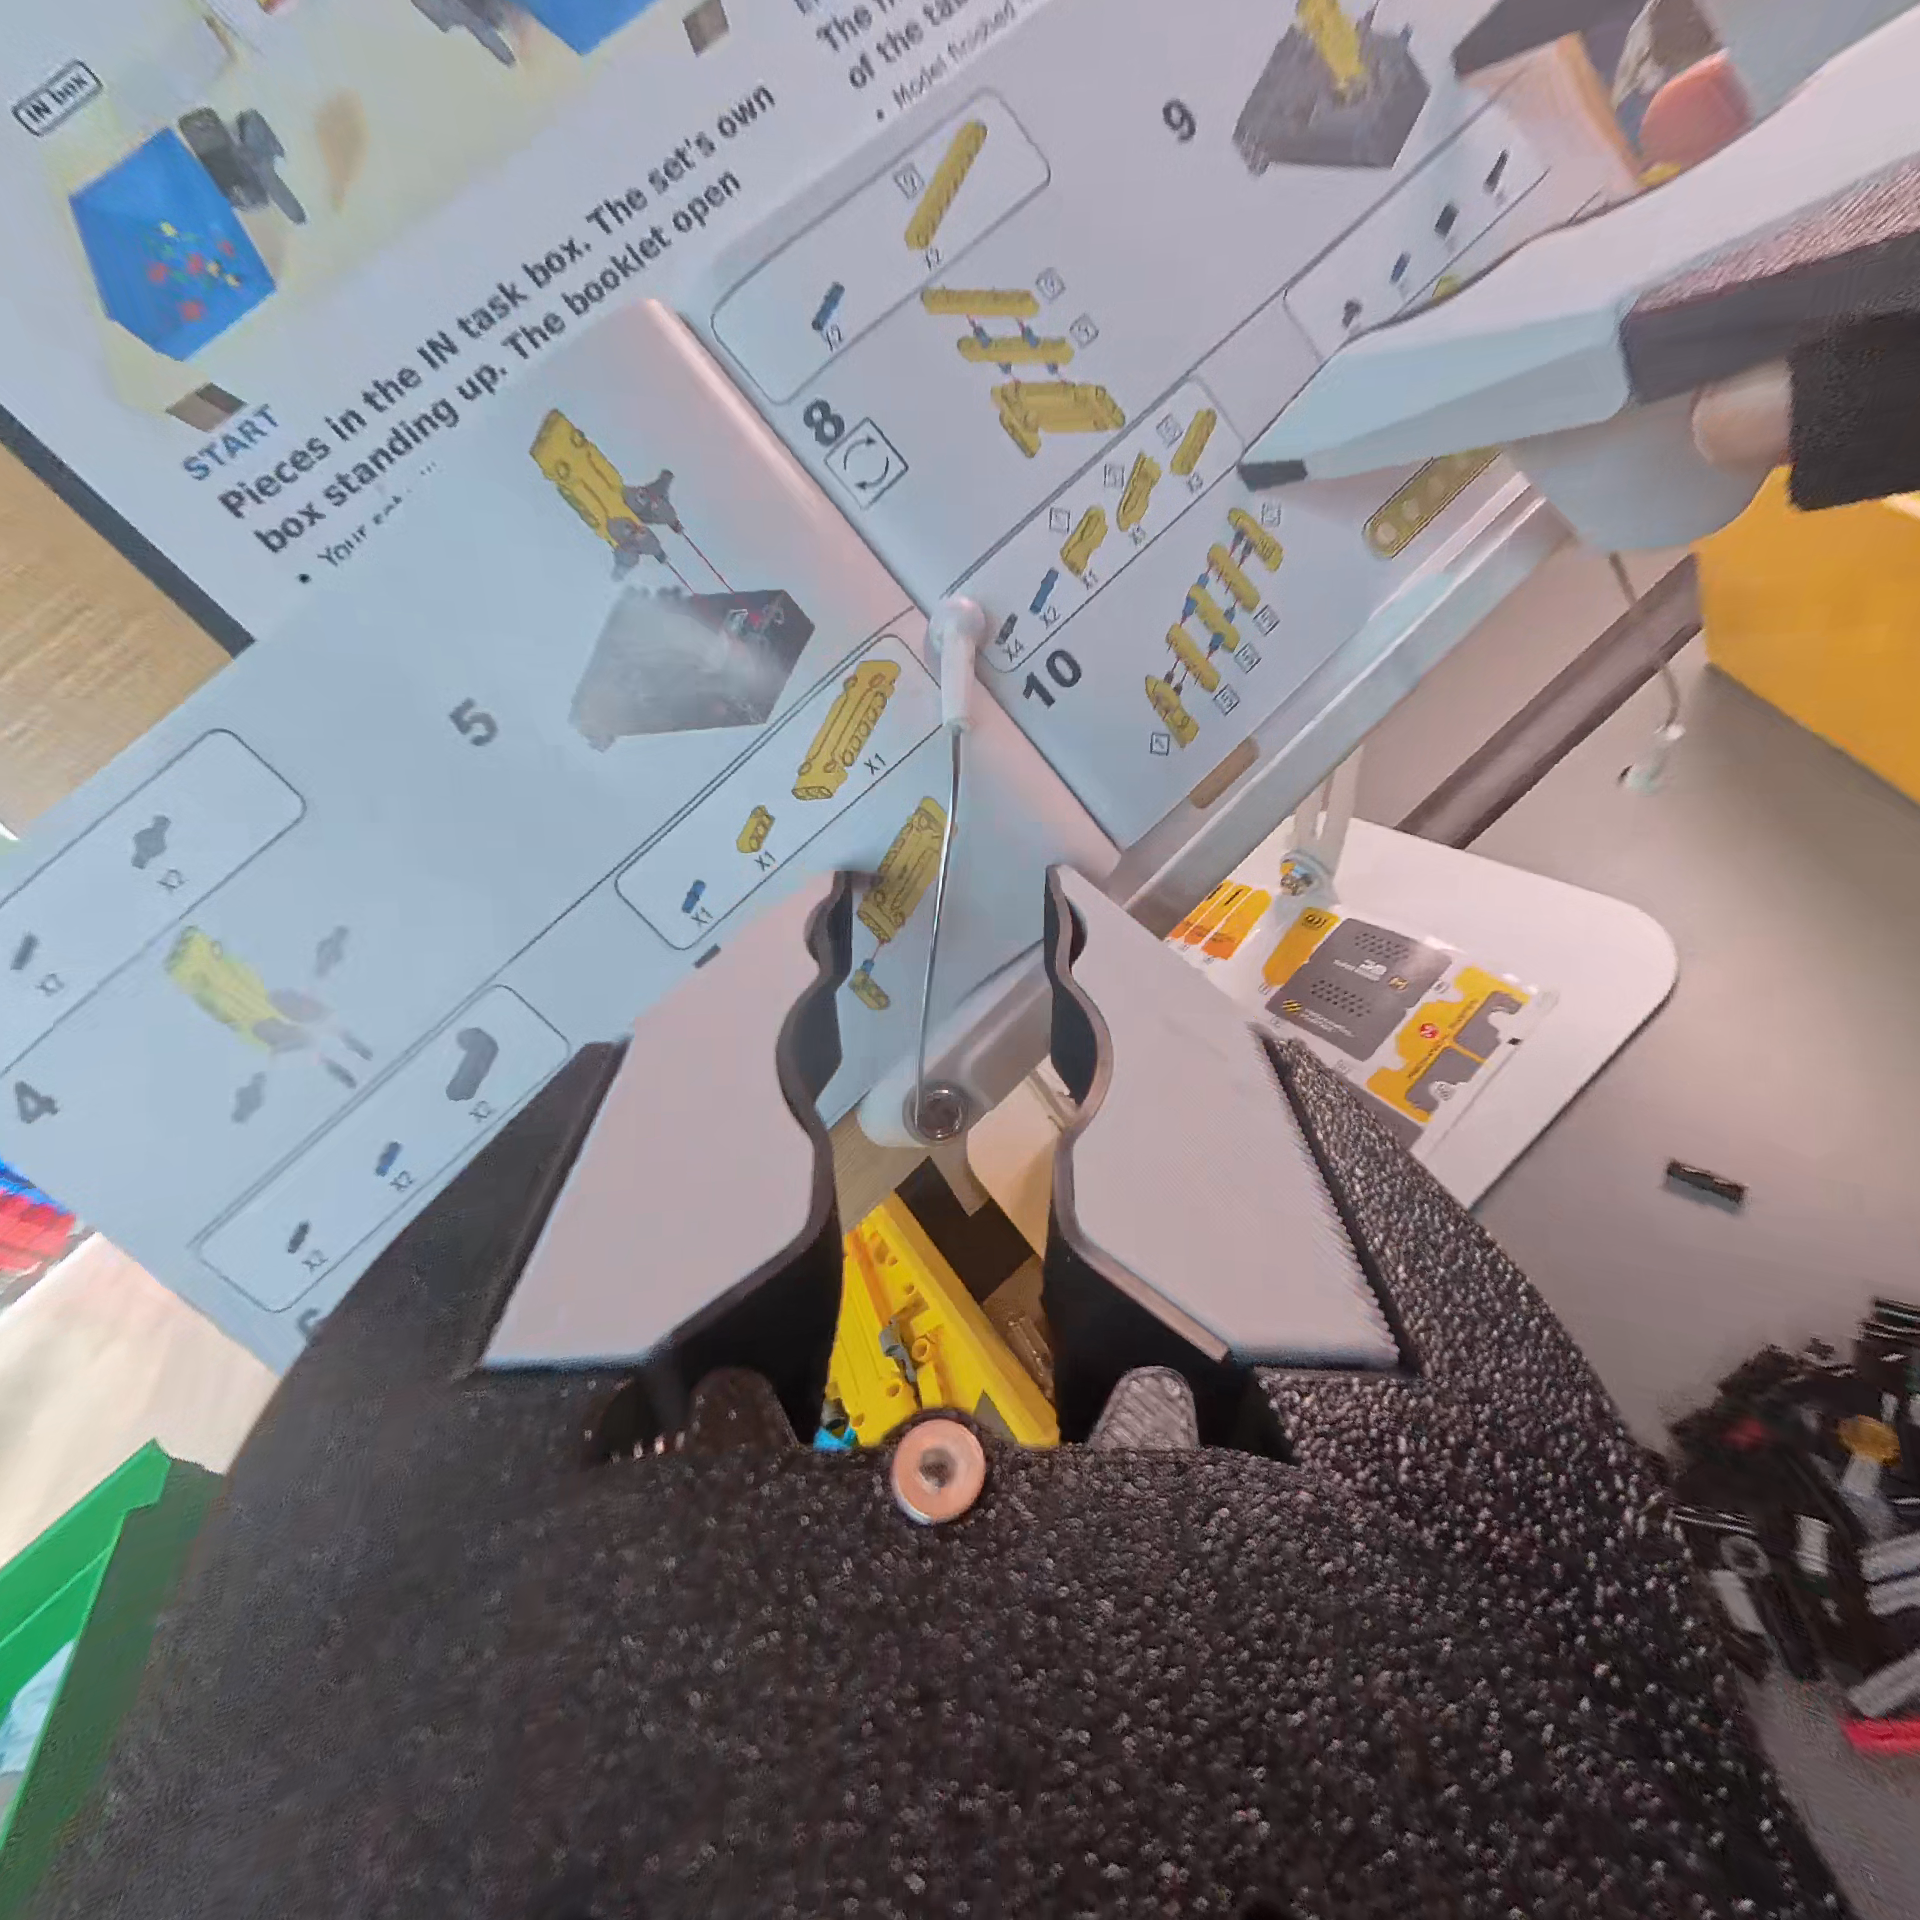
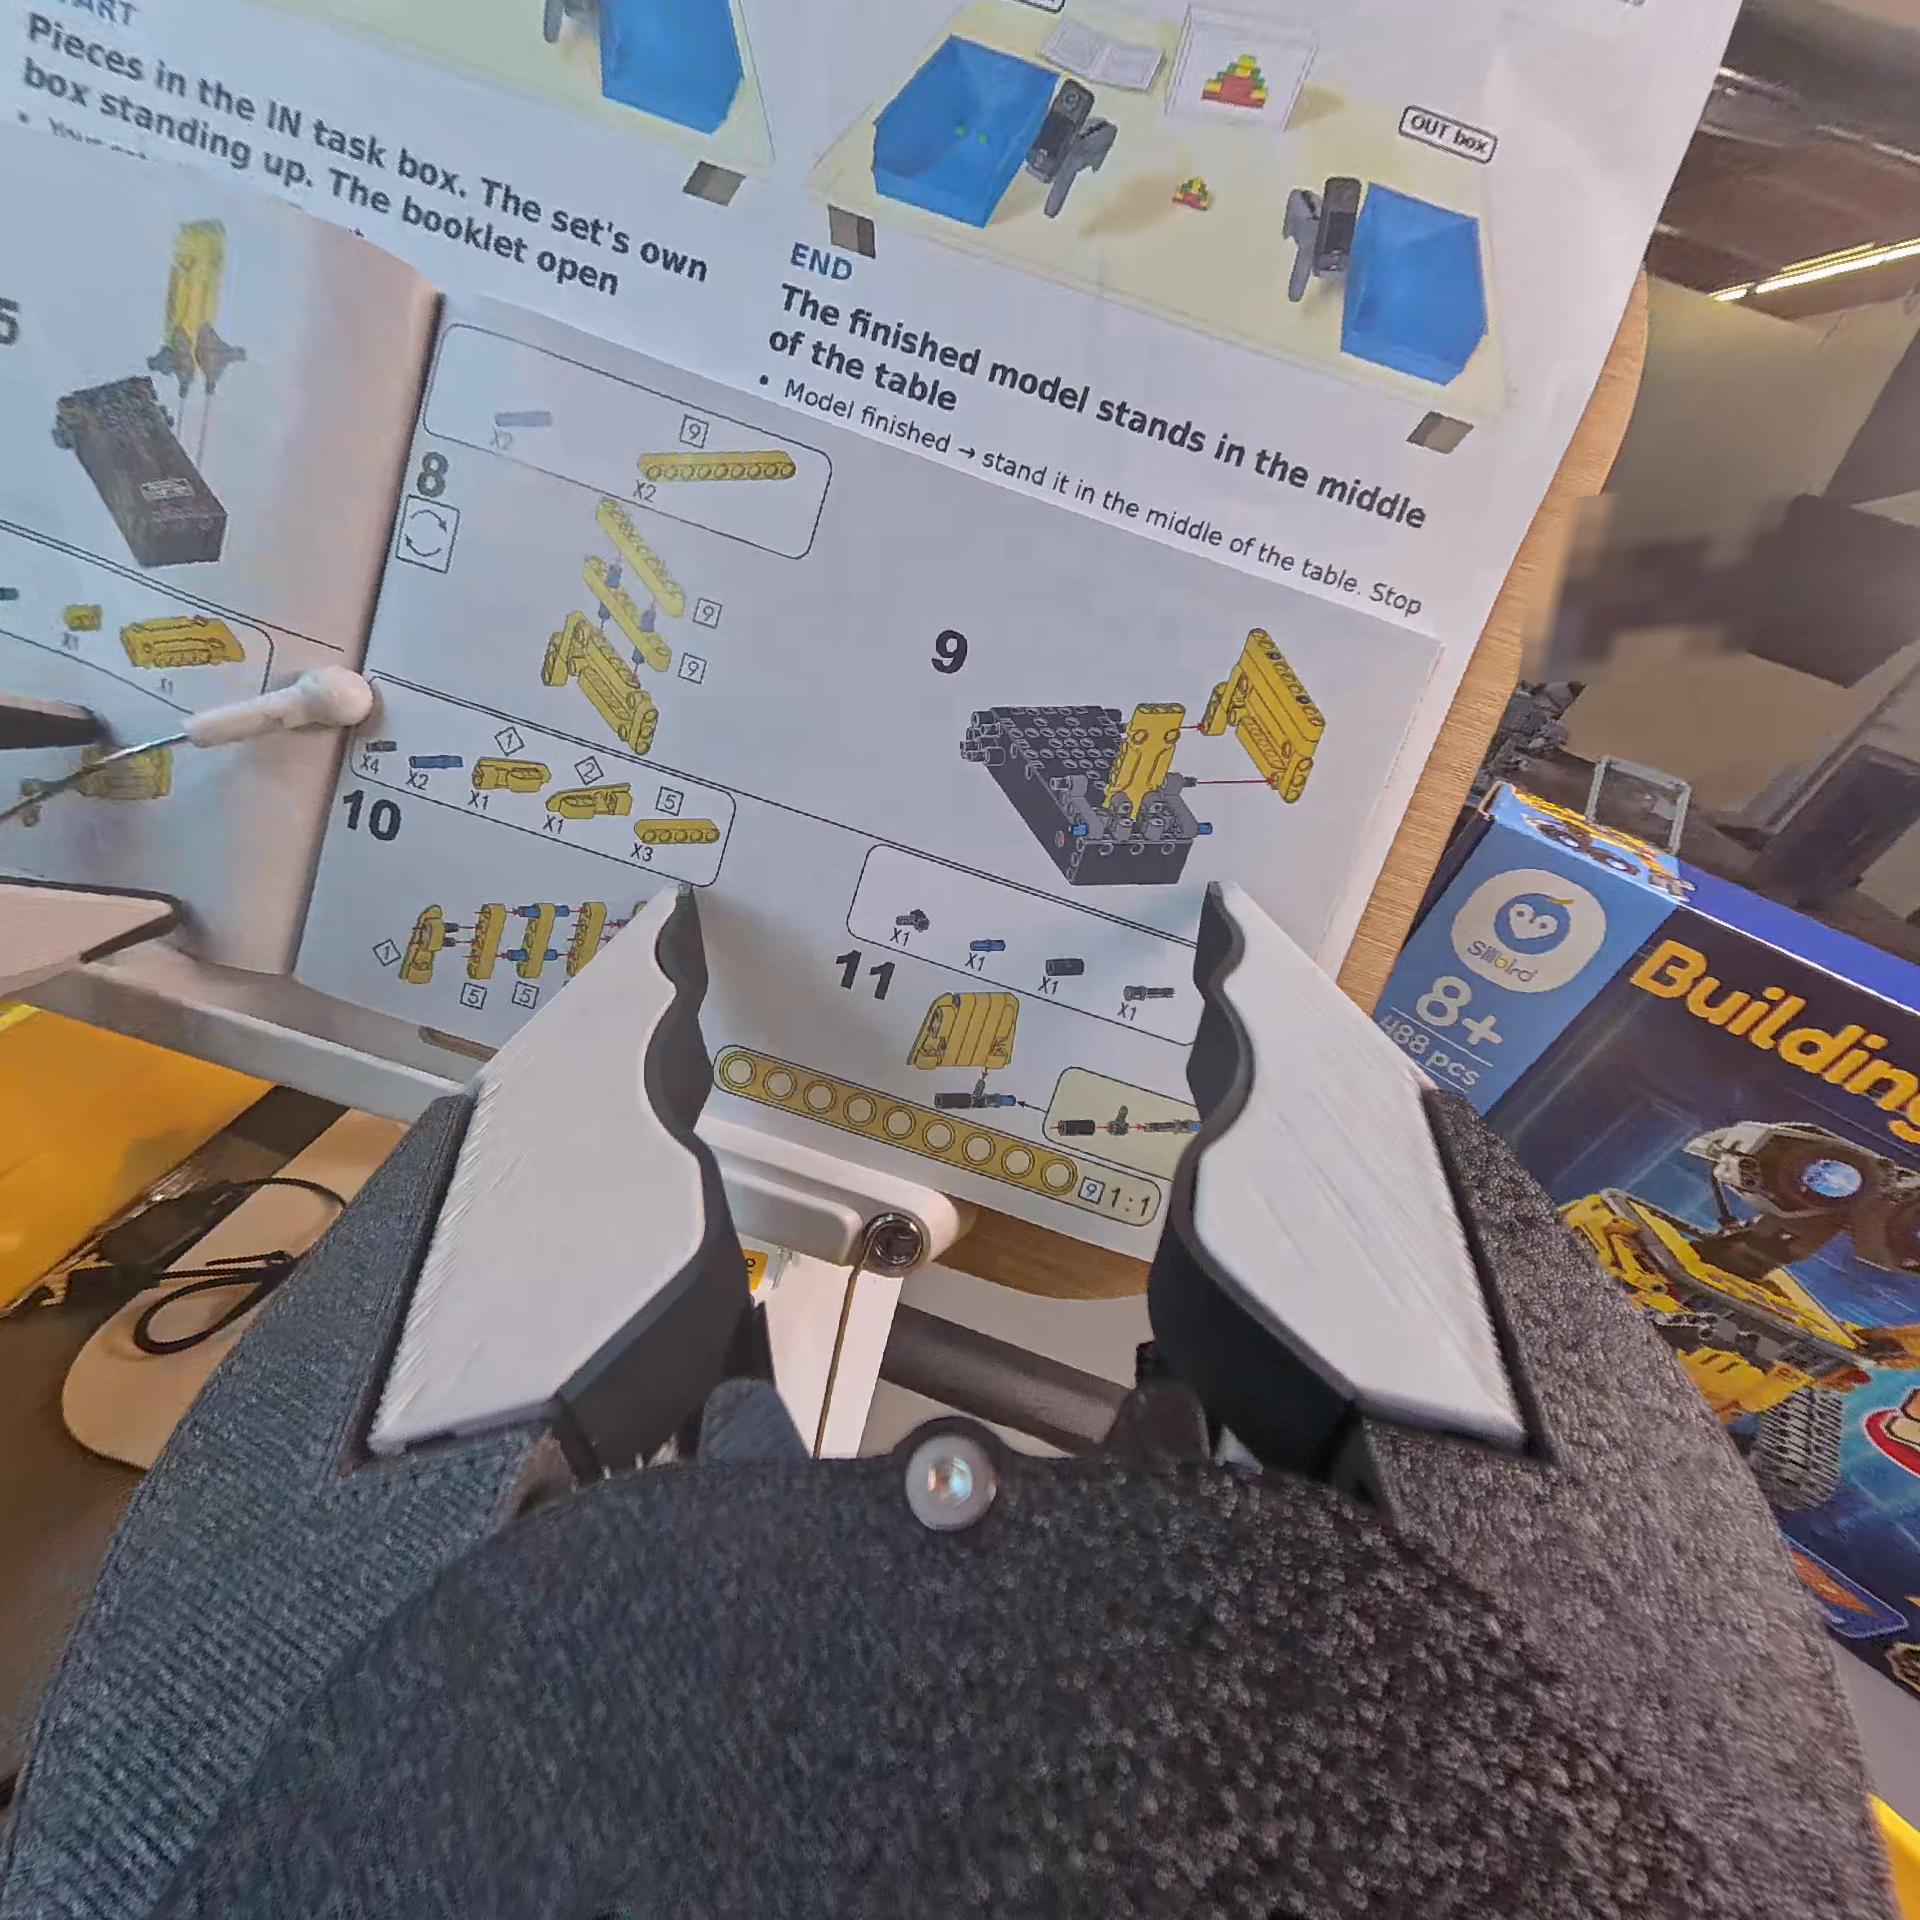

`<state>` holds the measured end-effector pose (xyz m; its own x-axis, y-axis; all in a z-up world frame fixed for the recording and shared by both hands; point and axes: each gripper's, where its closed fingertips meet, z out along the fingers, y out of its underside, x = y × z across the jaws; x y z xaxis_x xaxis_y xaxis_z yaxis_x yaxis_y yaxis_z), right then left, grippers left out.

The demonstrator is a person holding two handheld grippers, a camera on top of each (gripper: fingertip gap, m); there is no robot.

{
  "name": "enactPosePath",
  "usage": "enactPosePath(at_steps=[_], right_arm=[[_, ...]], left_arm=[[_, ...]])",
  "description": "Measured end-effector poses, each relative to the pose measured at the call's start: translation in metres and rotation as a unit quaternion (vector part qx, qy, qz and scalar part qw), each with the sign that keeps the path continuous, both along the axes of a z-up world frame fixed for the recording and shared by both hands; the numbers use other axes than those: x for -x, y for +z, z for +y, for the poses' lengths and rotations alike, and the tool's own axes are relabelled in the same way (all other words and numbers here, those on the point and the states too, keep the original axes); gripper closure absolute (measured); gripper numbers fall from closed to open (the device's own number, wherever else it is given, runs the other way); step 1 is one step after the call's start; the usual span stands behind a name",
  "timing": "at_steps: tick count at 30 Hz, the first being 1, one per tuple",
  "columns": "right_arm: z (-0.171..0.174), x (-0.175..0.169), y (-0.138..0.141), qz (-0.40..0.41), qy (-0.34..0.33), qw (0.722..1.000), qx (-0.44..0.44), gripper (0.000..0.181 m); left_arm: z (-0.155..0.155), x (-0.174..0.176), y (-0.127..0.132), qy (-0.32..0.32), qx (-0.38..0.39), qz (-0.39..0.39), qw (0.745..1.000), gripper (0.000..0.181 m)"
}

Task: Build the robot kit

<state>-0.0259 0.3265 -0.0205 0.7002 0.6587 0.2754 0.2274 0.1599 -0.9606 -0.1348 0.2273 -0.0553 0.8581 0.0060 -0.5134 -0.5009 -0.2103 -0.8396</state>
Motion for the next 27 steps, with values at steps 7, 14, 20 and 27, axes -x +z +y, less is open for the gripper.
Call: enactPosePath(at_steps=[7, 14, 20, 27], right_arm=[[-0.001, -0.001, -0.003, -0.004, 0.003, 1.000, -0.004, 0.090], [-0.001, -0.002, -0.006, 0.006, 0.003, 1.000, -0.006, 0.092], [-0.002, -0.002, -0.005, 0.013, 0.008, 1.000, -0.007, 0.092], [-0.003, -0.001, -0.003, 0.007, 0.014, 1.000, 0.000, 0.084]], left_arm=[[-0.005, 0.013, 0.004, -0.006, -0.051, -0.100, 0.994, 0.181], [-0.026, 0.044, -0.003, -0.050, -0.105, -0.560, 0.820, 0.179], [-0.045, 0.037, -0.020, -0.082, -0.108, -0.721, 0.679, 0.177], [-0.083, 0.027, 0.018, -0.099, -0.100, -0.582, 0.801, 0.155]])
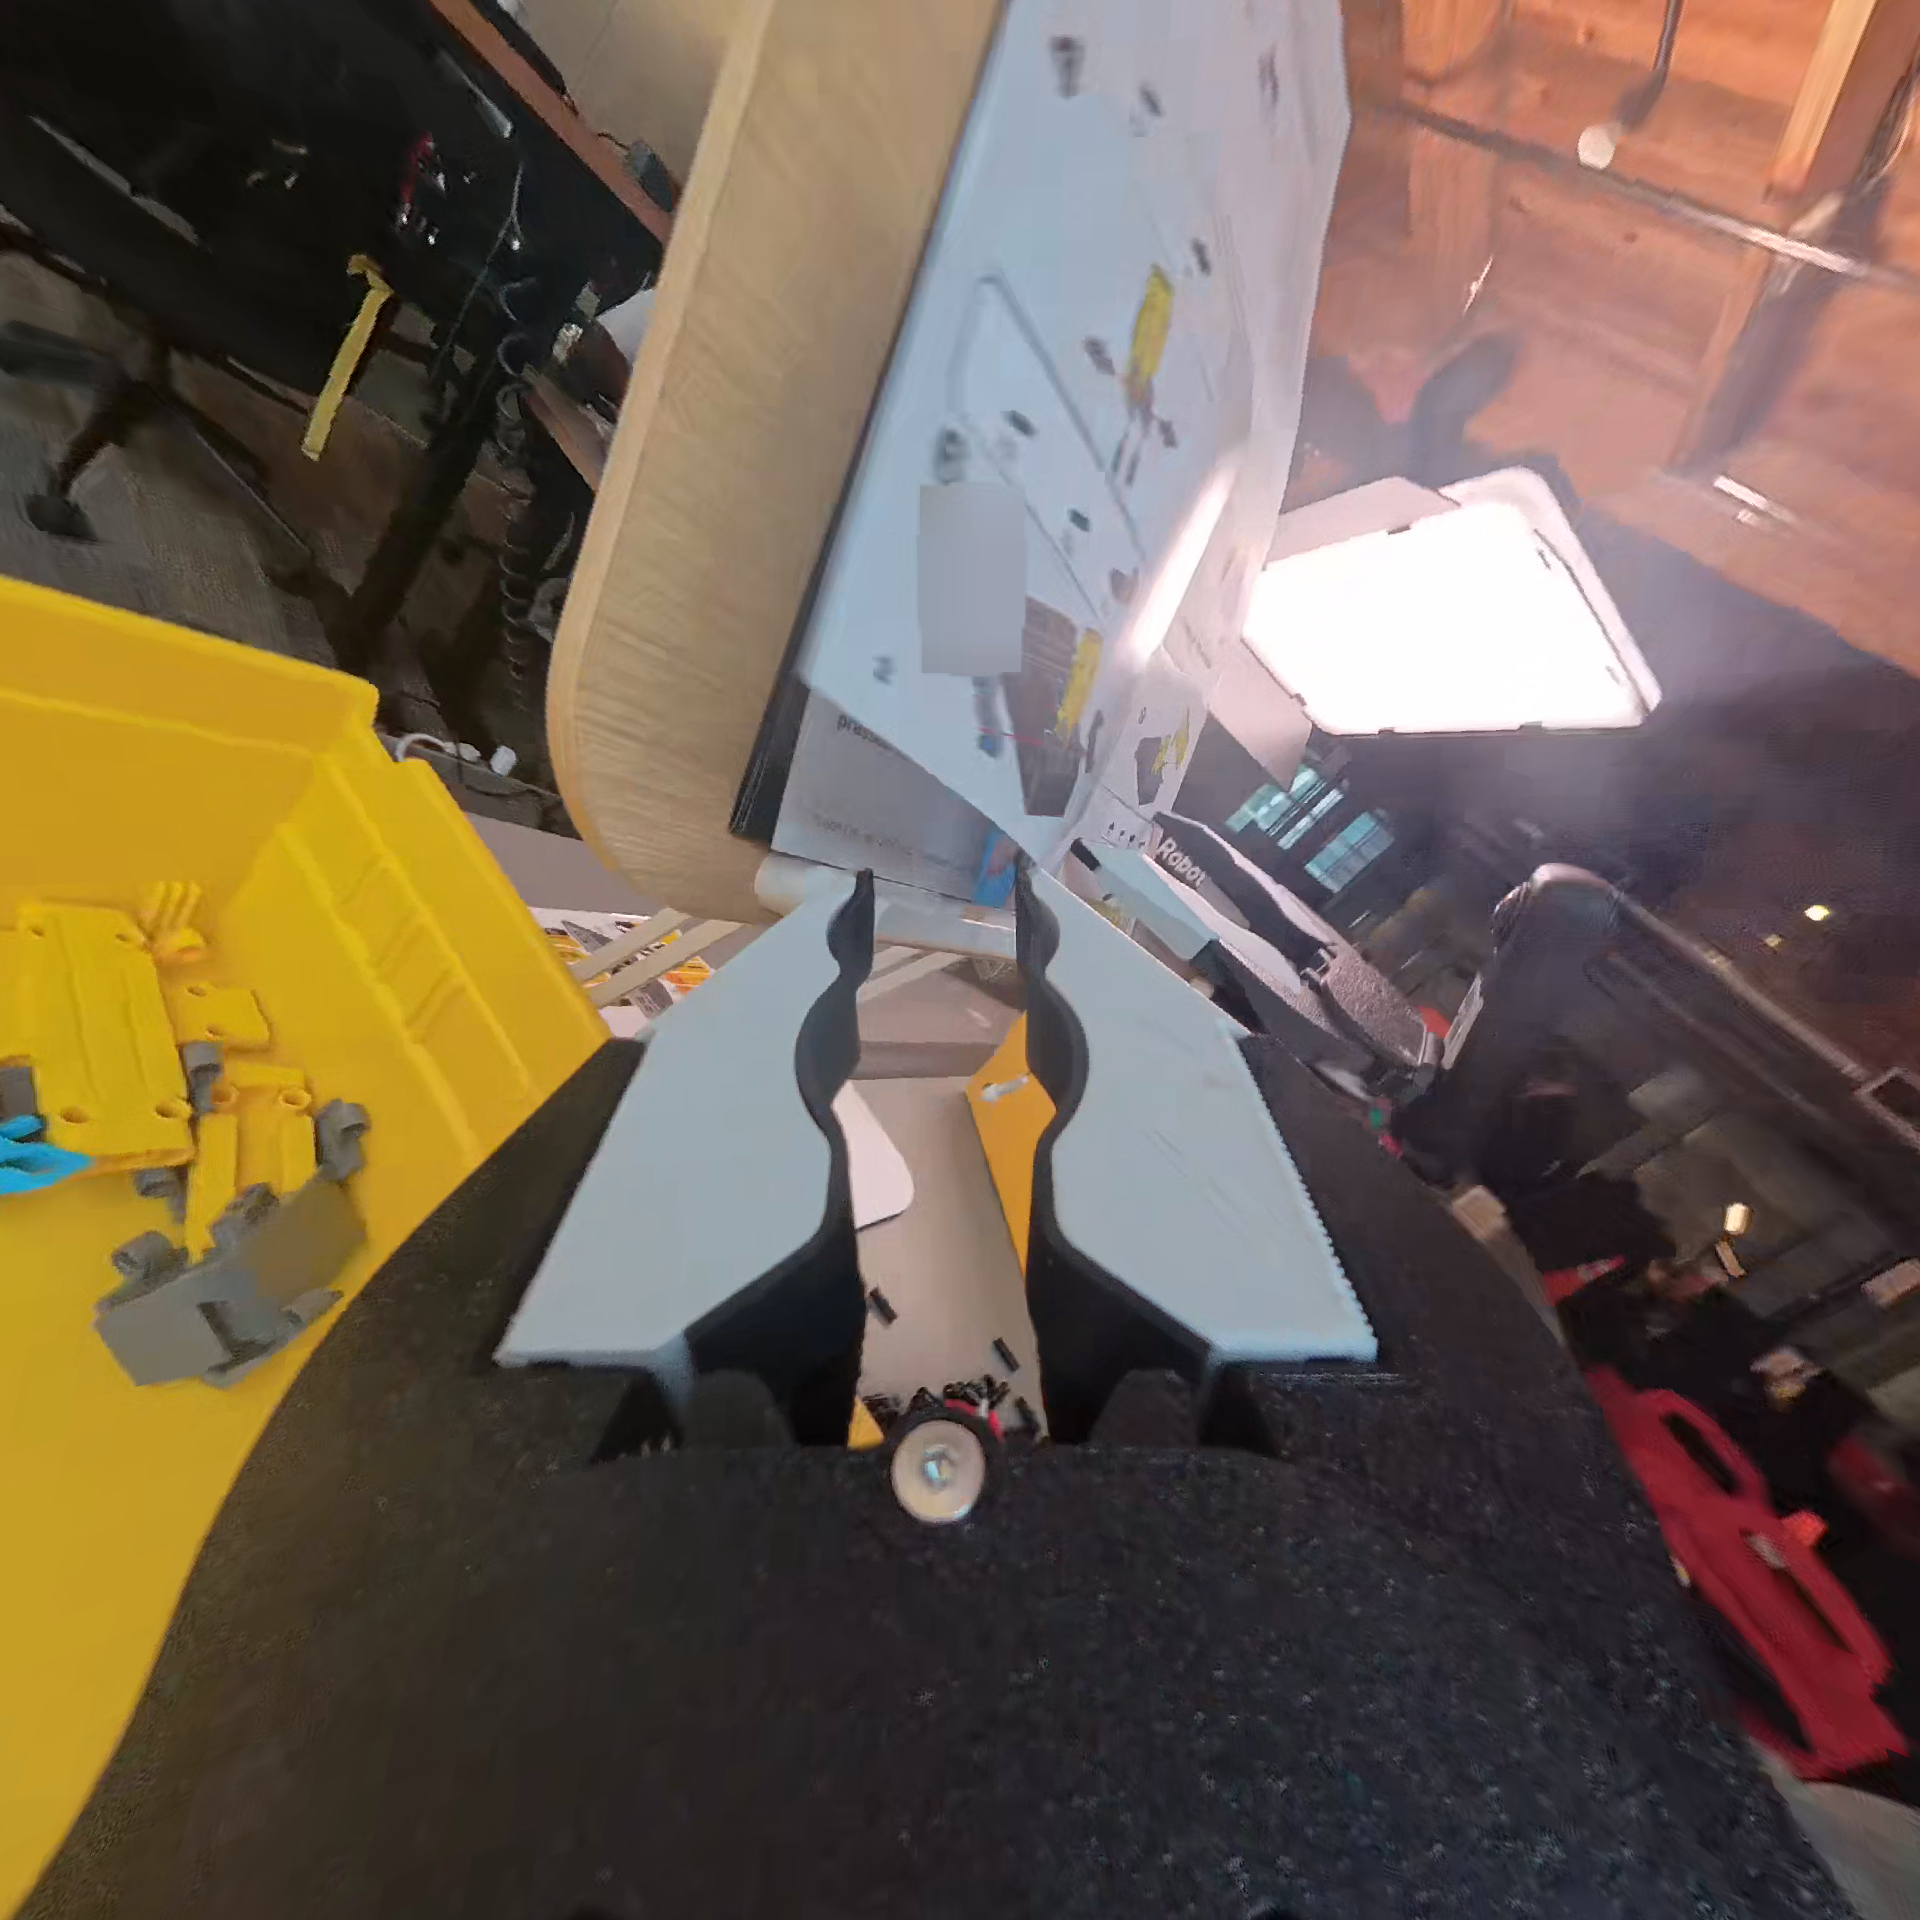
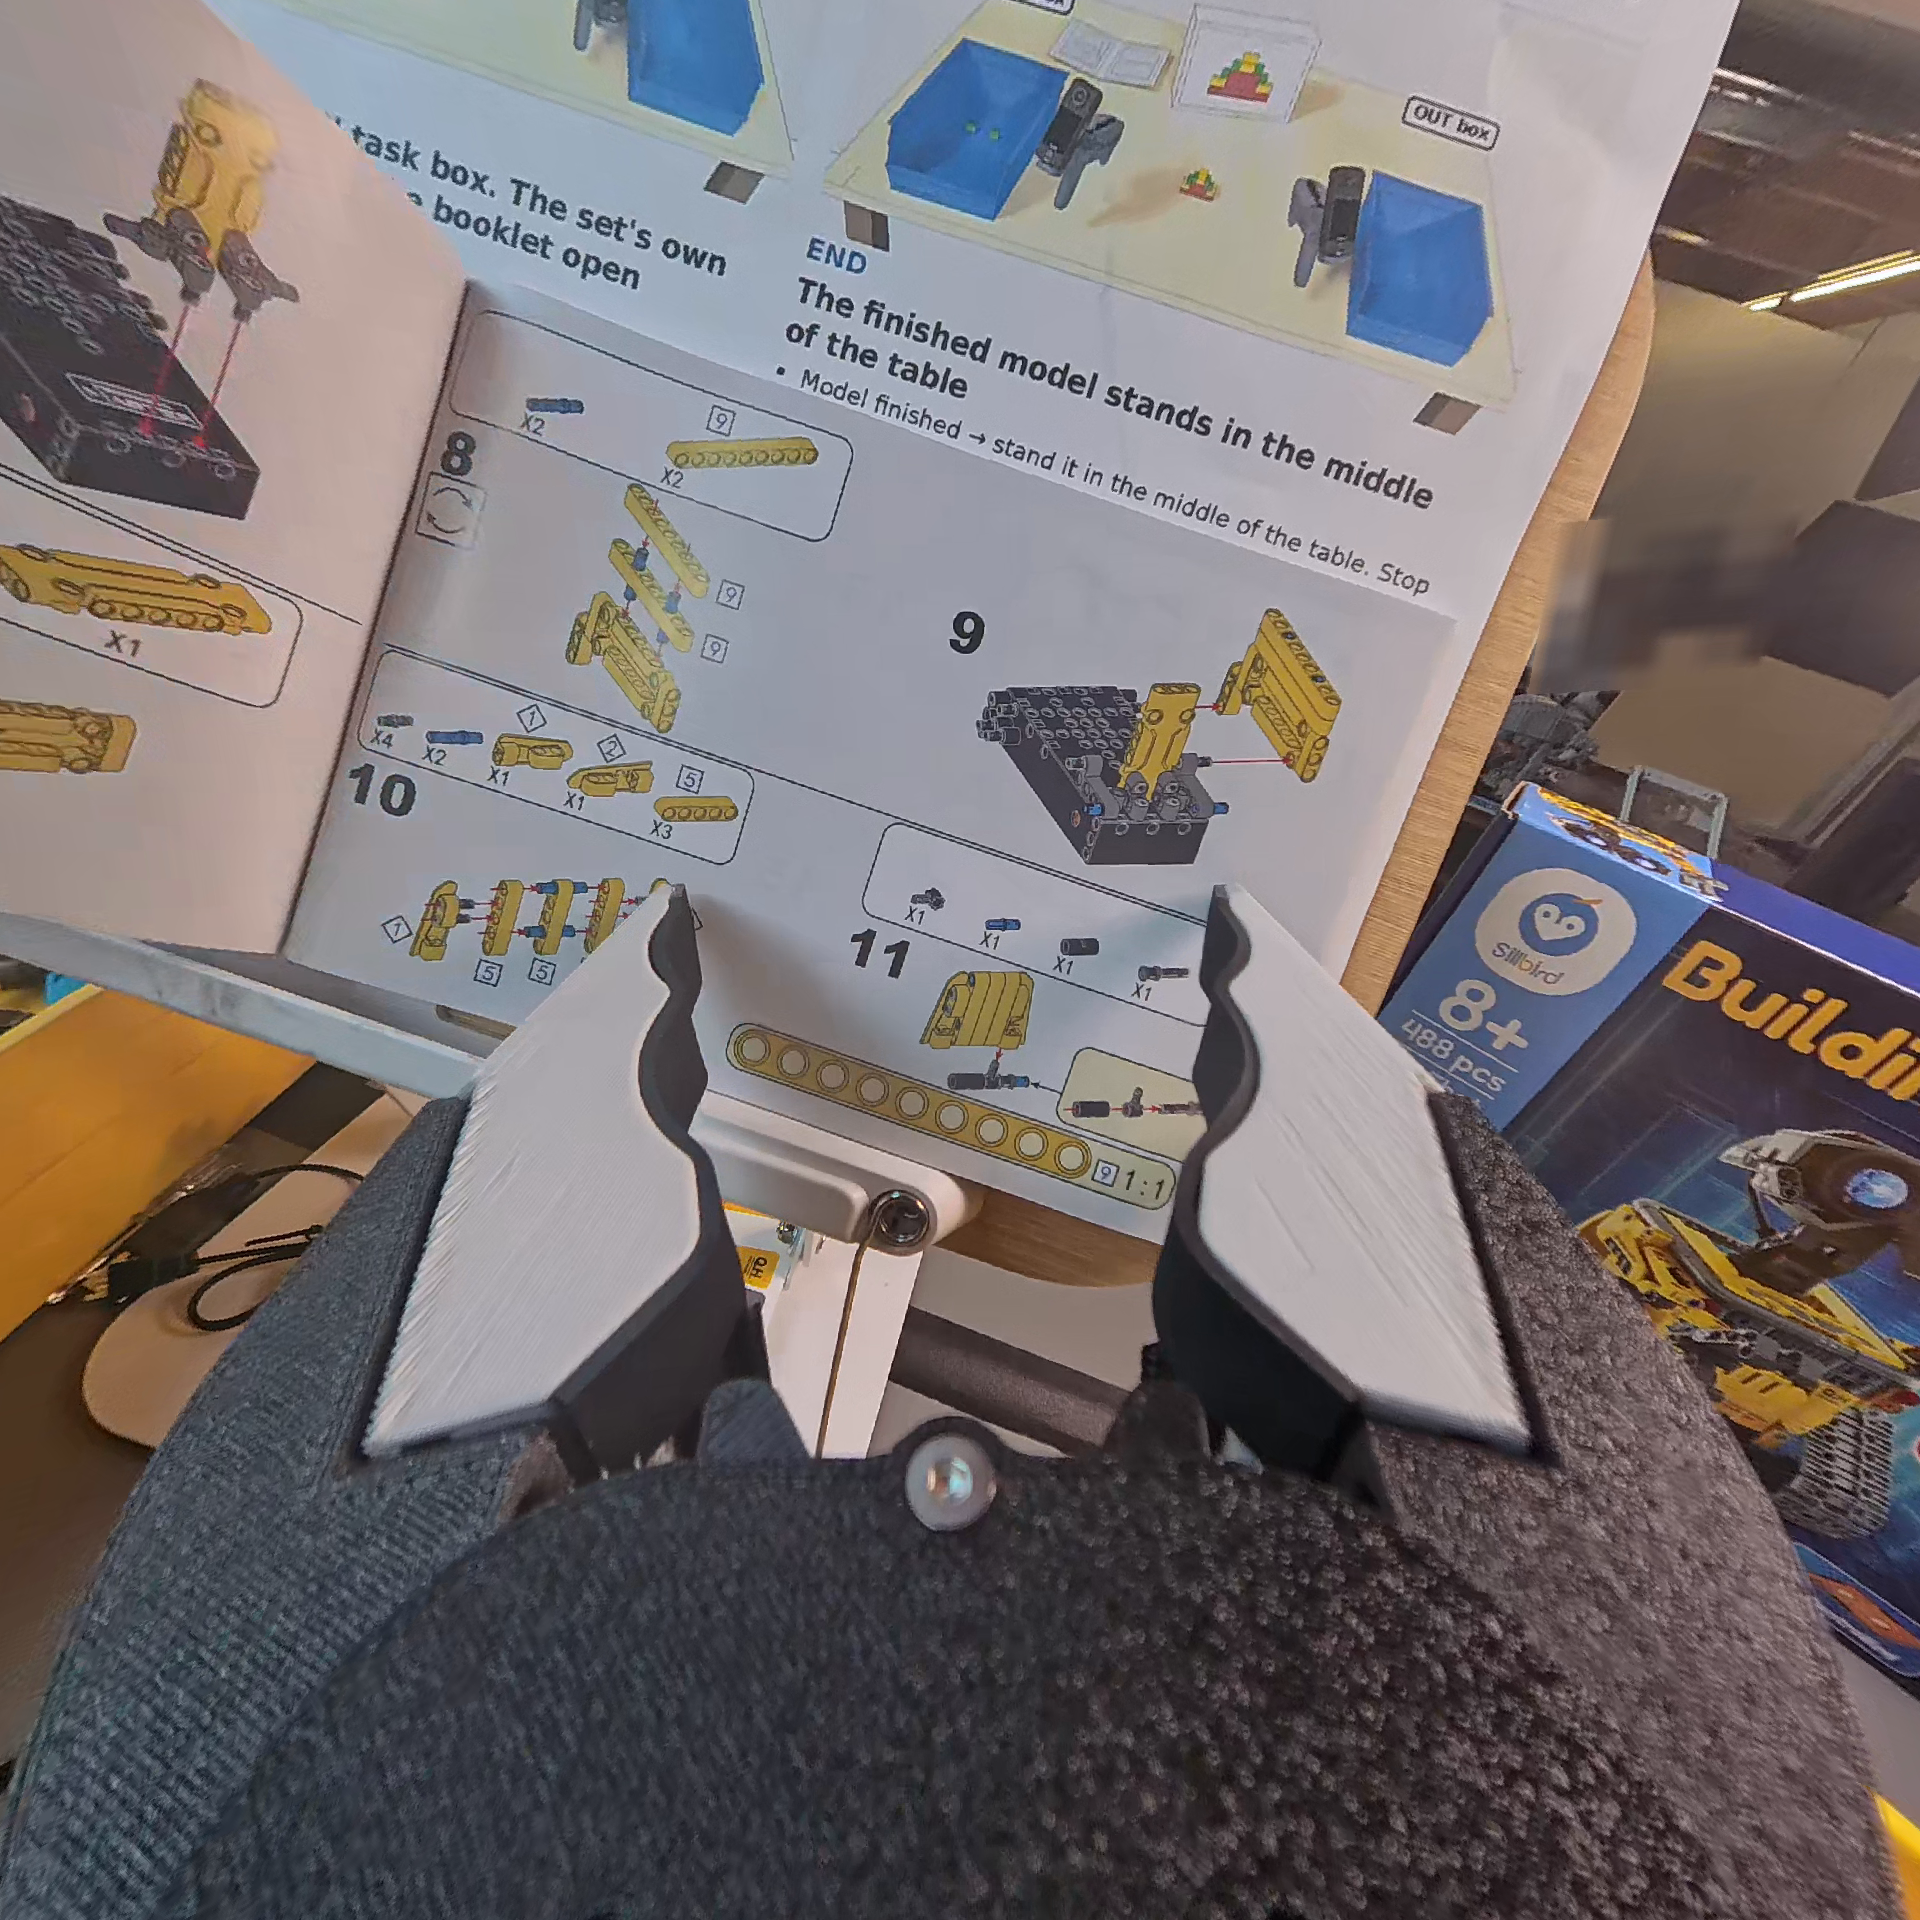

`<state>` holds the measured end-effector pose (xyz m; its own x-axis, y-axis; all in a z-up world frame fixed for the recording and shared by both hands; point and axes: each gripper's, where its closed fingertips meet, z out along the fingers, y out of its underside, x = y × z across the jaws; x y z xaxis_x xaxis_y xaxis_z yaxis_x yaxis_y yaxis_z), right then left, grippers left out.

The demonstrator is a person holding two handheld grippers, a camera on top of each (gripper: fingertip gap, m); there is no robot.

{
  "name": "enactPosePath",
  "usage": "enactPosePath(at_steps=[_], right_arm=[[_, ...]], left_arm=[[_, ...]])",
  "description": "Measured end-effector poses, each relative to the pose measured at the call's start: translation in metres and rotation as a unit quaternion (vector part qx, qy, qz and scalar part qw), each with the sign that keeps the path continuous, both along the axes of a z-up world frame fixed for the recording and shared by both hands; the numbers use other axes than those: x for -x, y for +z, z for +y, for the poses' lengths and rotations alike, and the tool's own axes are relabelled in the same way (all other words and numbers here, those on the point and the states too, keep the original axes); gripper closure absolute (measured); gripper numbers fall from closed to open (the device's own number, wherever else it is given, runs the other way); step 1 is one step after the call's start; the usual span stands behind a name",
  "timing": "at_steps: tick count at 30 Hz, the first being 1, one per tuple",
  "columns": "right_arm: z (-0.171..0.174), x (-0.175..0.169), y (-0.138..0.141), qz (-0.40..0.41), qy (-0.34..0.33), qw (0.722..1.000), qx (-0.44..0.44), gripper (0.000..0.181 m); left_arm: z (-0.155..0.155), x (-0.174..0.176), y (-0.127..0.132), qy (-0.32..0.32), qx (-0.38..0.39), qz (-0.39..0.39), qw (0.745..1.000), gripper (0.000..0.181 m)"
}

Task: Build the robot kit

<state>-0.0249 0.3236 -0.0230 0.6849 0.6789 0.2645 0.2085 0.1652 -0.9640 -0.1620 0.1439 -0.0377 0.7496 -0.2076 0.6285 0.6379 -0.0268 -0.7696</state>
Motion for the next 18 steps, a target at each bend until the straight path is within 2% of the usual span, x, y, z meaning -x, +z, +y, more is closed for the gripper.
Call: enactPosePath(at_steps=[3, 5, 11, 18], right_arm=[[0.004, -0.002, 0.006, 0.001, -0.010, 1.000, -0.014, 0.076], [0.005, 0.002, 0.004, -0.005, -0.004, 1.000, -0.015, 0.074], [0.004, 0.002, 0.010, 0.001, -0.015, 1.000, -0.022, 0.074], [0.008, -0.001, 0.011, 0.016, -0.025, 0.999, -0.018, 0.071]], left_arm=[[-0.018, -0.002, 0.006, 0.030, 0.002, 0.104, 0.994, 0.148], [-0.029, -0.002, 0.009, 0.049, -0.004, 0.144, 0.988, 0.146], [-0.035, -0.005, 0.014, 0.067, -0.019, 0.176, 0.982, 0.146], [-0.066, 0.031, 0.049, 0.166, -0.081, 0.190, 0.964, 0.152]])
